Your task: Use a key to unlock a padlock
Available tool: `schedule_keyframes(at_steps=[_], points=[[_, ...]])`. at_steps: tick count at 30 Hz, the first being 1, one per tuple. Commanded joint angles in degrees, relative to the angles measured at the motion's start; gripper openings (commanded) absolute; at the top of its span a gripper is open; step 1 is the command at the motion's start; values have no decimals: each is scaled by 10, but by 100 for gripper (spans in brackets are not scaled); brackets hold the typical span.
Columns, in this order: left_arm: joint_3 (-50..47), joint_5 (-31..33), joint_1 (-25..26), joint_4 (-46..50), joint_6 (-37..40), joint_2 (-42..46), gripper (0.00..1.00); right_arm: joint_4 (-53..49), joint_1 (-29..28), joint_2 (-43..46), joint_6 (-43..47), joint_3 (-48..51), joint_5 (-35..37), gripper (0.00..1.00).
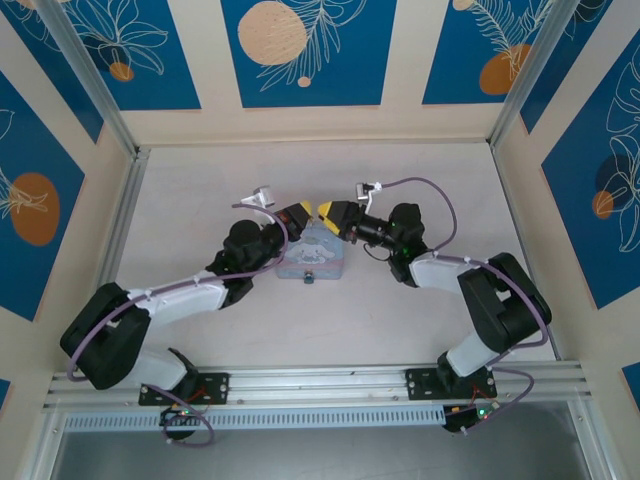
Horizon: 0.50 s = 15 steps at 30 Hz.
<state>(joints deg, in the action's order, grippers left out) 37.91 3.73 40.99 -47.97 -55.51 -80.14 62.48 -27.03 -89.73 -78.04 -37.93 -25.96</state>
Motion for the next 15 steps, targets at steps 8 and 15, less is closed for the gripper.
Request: schedule_keyframes(at_steps=[8, 15], points=[[1, 16, 0, -69, -32, -20, 0, 78, -15, -41, -31, -29, -14, 43], [-1, 28, 0, -79, -36, -26, 0, 113, -20, -58, -48, -20, -15, 41]])
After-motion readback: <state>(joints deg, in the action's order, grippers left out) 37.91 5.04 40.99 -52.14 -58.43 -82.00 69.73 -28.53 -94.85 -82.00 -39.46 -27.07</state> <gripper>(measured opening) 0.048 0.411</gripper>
